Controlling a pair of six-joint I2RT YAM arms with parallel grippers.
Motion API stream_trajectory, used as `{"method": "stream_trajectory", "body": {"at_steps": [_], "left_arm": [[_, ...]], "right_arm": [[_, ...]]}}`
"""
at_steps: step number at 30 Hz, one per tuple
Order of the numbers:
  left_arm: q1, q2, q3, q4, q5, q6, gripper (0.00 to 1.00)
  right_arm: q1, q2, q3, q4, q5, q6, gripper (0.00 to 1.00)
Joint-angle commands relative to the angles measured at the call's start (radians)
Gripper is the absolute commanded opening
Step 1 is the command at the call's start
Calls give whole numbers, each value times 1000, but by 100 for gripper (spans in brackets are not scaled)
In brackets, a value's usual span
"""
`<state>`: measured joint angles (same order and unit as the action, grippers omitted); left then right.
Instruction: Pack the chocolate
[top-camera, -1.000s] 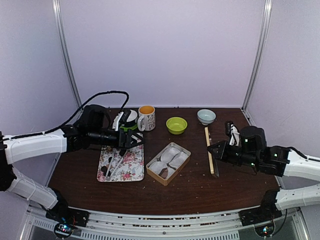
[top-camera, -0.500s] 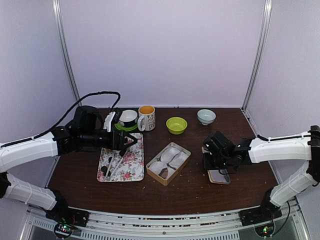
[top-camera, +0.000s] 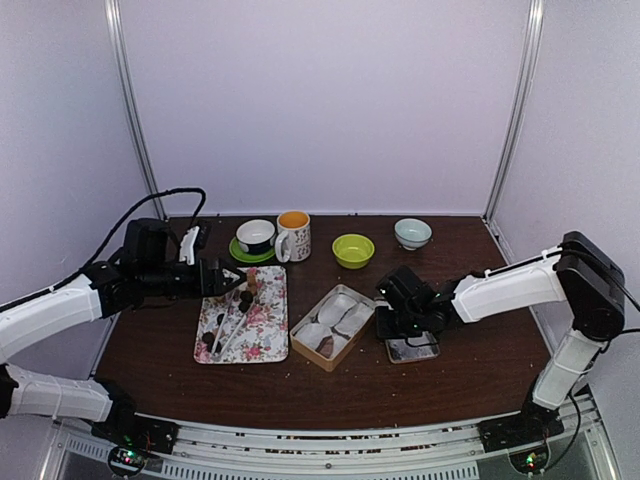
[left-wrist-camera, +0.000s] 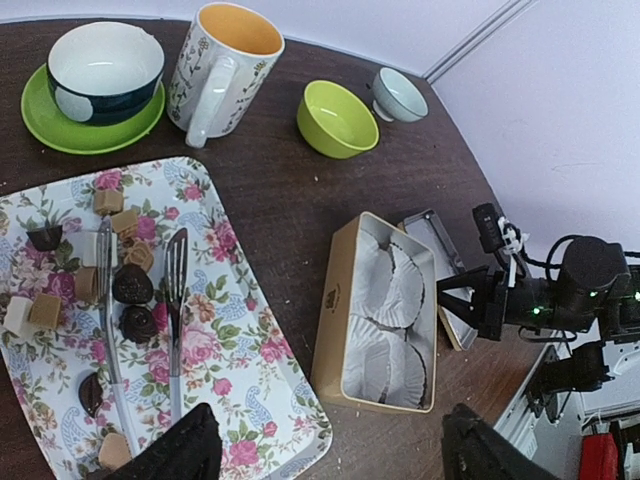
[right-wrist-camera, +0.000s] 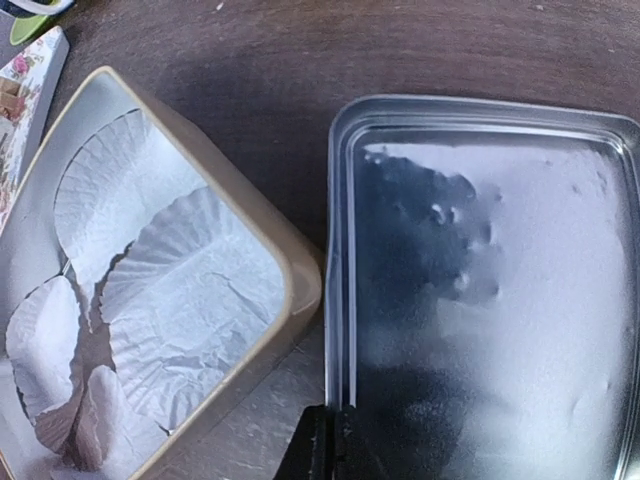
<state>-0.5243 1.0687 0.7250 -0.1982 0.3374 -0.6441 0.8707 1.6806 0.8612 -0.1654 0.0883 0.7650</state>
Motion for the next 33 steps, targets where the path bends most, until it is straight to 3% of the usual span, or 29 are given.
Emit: {"method": "stream_trajectory", "body": {"at_steps": [1, 6, 10, 14, 22, 26, 30, 33], "left_arm": [[36, -19, -18, 2, 25, -4, 79], [57, -24, -39, 5, 21, -16, 80], [63, -42, -40, -27, -16, -22, 97], [63, -7, -6, -105, -44, 21, 98], [59, 49, 27, -224, -126, 108, 94], [37, 46, 10, -231, -169, 122, 95], [-1, 64, 8, -241, -220, 118, 98], [-30, 80, 10, -247, -246, 109, 98]], "right_arm": [[6, 71, 73, 85, -85, -9, 4], [6, 100, 114, 130, -119, -26, 13], [-1, 80, 120, 134, -113, -59, 19], [-4, -9, 72, 133, -17, -116, 33], [-8, -182, -11, 166, 74, -240, 48], [-8, -269, -70, 196, 101, -299, 64], [-15, -361, -125, 207, 160, -349, 95], [-34, -395, -139, 185, 196, -381, 100]]}}
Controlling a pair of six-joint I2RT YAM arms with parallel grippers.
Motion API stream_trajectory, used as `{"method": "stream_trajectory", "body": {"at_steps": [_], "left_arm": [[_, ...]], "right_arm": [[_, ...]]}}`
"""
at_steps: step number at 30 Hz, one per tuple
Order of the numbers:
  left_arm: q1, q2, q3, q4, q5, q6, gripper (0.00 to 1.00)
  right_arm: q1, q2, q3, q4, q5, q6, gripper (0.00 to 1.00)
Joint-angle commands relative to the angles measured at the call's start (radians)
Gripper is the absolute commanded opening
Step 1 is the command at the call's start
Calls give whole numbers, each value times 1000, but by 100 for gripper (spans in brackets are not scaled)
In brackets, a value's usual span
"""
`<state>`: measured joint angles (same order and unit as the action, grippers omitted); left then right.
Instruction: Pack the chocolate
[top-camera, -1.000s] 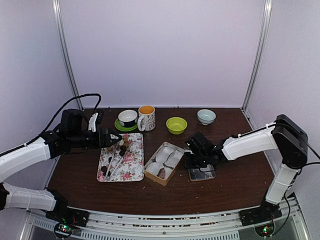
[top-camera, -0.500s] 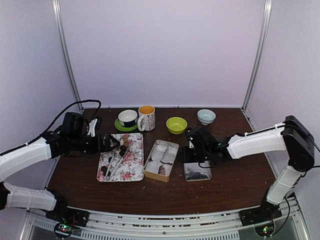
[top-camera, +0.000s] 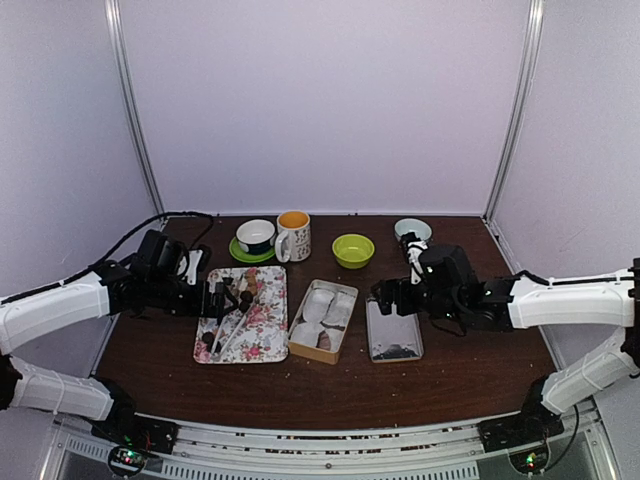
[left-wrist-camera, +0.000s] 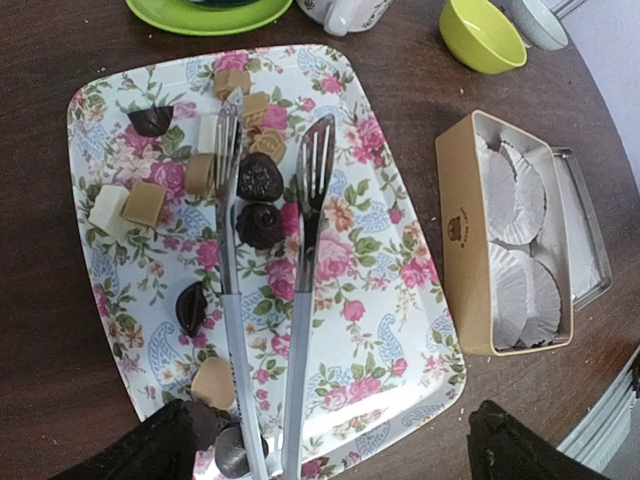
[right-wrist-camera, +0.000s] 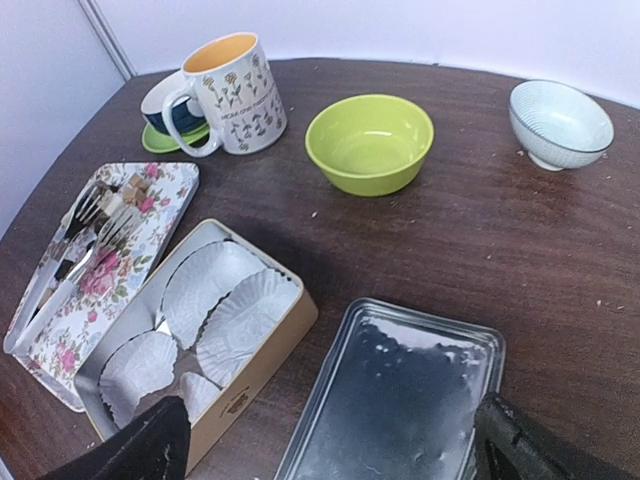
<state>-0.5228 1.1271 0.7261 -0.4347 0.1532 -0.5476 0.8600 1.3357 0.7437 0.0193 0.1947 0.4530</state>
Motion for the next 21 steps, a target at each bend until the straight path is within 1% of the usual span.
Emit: {"method": "stream_trajectory", "body": {"at_steps": [1, 4, 7, 9, 11, 14, 16, 18, 19, 21], "left_arm": [[-44, 24, 9, -10, -74, 14, 98], [-77, 31, 9, -13, -123, 20, 98], [-82, 62, 11, -13, -128, 13, 97], [-83, 90, 16, -13, -130, 6, 94], [-88, 117, 21, -13, -138, -1, 93], [-96, 149, 25, -12, -165, -12, 92], [-96, 169, 27, -3, -167, -16, 92], [-99, 189, 28, 16, -168, -8, 91], [-105, 196, 27, 28, -174, 3, 91], [-119, 210, 34, 34, -228, 26, 91]], "right_arm": [[-33, -57, -20, -14, 96, -79, 100], [-66, -88, -19, -53, 132, -99, 100], [-93, -126, -43, -63, 170, -109, 100], [-100, -146, -64, -63, 203, -124, 100], [-100, -170, -96, -40, 265, -181, 99], [-105, -251, -177, 28, 334, -288, 100], [-145, -305, -217, 30, 275, -313, 100], [-208, -342, -229, 6, 143, -291, 100], [-237, -353, -234, 2, 110, -273, 100], [-283, -368, -245, -1, 35, -250, 100]]}}
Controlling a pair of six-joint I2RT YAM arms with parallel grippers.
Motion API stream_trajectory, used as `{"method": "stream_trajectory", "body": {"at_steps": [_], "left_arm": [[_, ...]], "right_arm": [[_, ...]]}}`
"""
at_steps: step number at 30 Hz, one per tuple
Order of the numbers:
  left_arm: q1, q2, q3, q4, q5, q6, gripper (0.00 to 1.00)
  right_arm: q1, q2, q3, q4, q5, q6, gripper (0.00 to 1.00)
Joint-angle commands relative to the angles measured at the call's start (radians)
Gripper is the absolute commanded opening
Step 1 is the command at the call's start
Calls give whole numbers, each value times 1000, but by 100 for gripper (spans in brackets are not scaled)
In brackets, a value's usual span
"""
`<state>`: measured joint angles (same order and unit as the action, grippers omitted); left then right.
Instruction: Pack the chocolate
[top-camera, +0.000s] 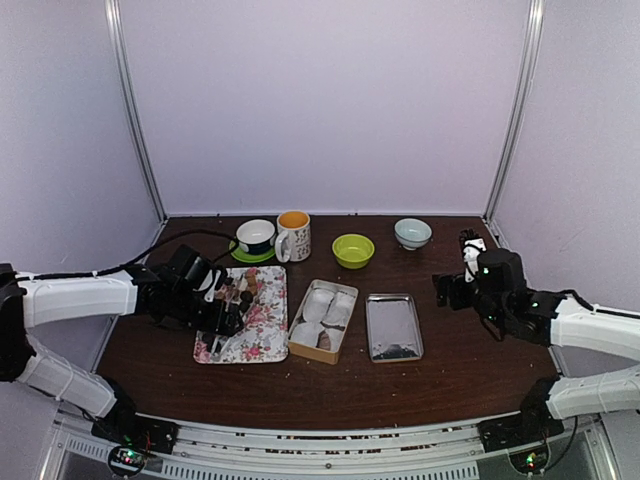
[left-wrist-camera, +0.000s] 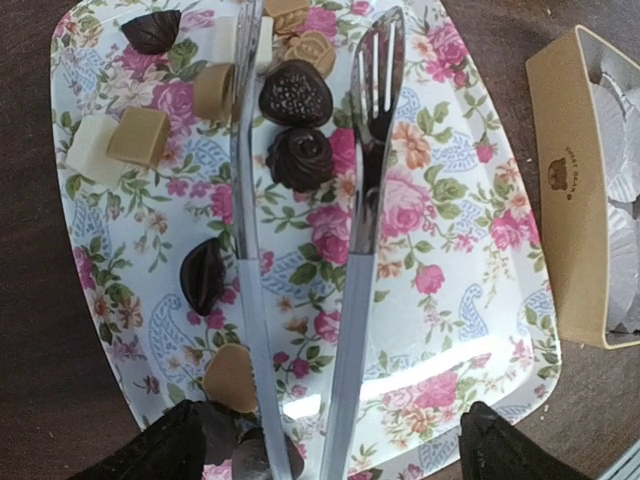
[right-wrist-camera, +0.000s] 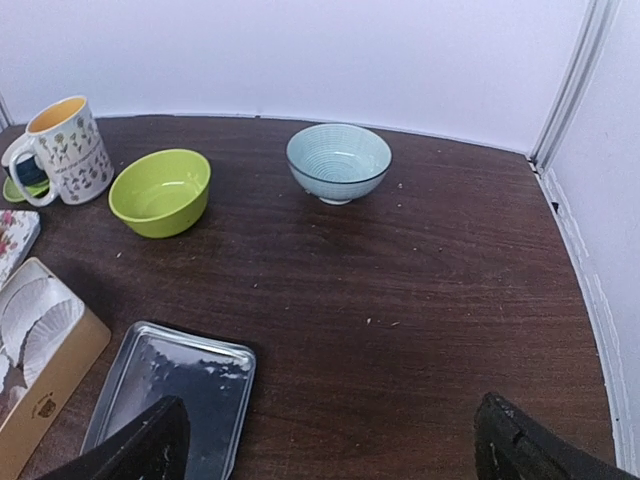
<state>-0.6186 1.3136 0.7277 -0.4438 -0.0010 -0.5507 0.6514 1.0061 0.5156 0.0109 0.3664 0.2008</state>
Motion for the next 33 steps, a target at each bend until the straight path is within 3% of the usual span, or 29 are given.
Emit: {"method": "stream_trajectory", "body": {"at_steps": [1, 14, 25, 33], "left_arm": [[-31, 32, 38, 43, -107, 42, 91], [-61, 197, 104, 20, -201, 34, 82], [-93, 267, 128, 13, -248, 13, 78], [-98, 295, 132, 7, -269, 10, 64]], "right_arm": [[-92, -44, -27, 8, -155, 4, 100], [-141, -163, -214, 175, -65, 103, 100], [-141, -198, -246, 211, -91, 87, 100], [-141, -192, -247, 216, -98, 83, 100]]}}
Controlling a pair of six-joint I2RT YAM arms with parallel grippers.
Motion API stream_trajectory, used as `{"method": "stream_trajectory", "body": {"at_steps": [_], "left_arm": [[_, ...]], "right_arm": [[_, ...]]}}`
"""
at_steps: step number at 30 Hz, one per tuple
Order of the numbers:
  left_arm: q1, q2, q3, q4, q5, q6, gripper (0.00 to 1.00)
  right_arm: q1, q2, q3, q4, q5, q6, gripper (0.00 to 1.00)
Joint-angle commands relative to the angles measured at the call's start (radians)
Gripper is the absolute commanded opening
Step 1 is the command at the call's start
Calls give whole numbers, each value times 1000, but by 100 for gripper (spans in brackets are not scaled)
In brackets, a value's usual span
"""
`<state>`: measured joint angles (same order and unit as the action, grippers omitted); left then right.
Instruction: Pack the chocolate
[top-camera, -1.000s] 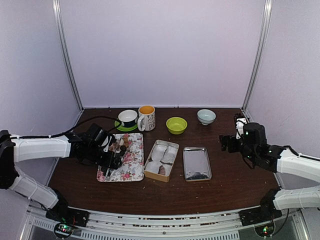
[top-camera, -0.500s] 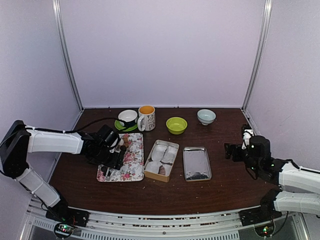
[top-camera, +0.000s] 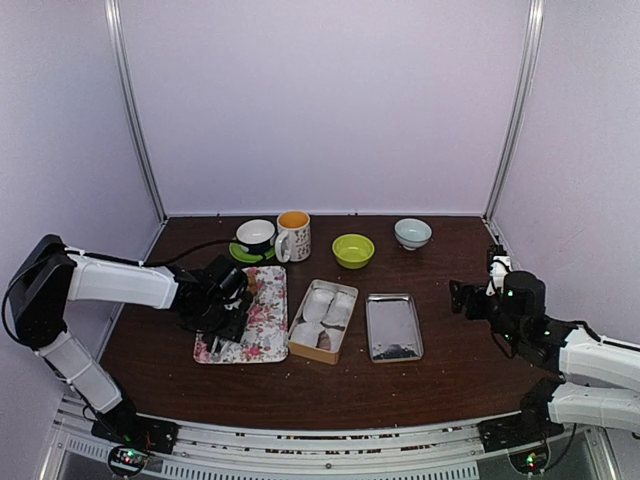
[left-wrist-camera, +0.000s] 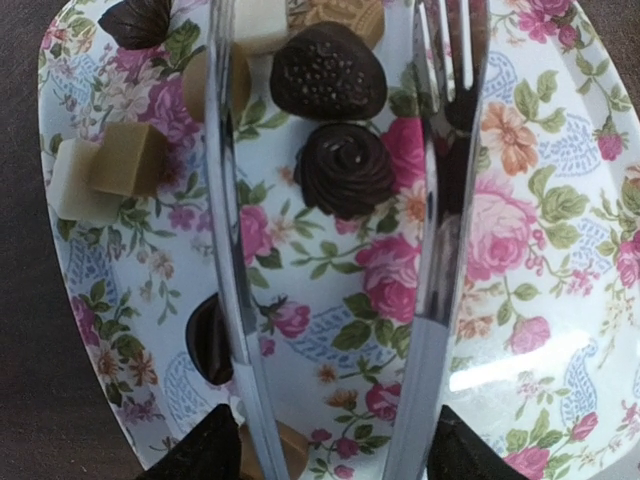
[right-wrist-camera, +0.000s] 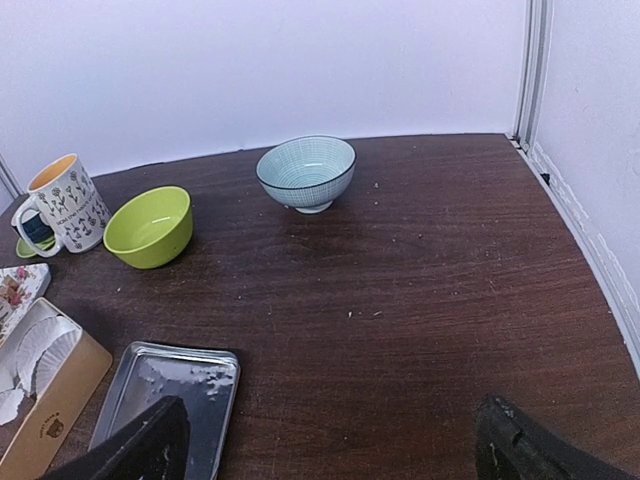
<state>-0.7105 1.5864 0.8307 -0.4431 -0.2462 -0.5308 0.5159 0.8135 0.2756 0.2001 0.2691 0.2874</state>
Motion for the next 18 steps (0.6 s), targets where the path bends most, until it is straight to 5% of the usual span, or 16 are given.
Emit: {"method": "stream_trajectory", "body": {"at_steps": [1, 18], "left_arm": [[-7, 23, 31, 6, -23, -10, 64], [-38, -83, 72, -92, -77, -37, 49]], "right_arm": [[-5, 1, -7, 27, -2, -4, 100], [-5, 13, -3, 31, -5, -6, 100]]}}
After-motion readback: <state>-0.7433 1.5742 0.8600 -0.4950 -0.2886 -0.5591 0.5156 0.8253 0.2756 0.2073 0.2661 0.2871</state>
